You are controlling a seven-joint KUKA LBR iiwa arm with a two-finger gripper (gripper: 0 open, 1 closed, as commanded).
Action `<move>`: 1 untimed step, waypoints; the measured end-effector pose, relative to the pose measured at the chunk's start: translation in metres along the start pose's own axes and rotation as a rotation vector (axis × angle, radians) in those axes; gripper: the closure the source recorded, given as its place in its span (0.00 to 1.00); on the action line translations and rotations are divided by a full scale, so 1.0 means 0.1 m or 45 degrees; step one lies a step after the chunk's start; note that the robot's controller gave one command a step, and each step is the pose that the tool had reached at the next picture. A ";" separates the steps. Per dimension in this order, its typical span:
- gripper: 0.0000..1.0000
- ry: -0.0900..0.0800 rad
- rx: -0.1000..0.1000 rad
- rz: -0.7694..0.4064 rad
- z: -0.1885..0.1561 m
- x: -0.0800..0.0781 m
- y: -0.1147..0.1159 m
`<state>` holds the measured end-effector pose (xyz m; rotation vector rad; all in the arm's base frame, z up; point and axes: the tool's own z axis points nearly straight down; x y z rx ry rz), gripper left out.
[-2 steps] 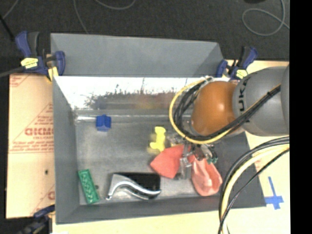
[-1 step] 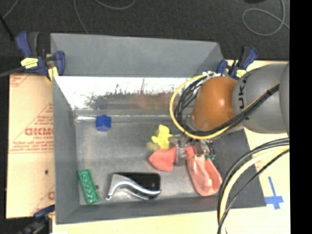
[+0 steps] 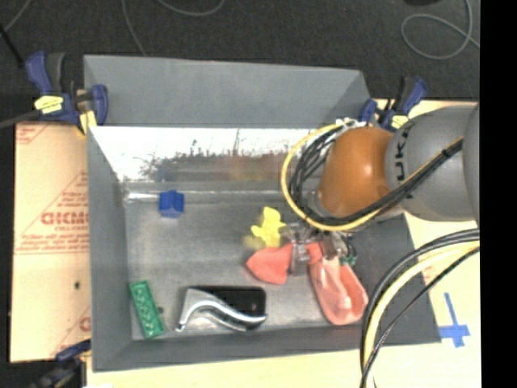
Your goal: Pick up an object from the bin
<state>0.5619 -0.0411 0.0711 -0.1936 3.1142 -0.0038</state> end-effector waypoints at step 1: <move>1.00 -0.005 0.001 -0.077 -1.33 -0.08 0.05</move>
Offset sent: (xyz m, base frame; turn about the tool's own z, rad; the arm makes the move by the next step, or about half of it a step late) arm 0.0000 0.0000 0.0000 0.0000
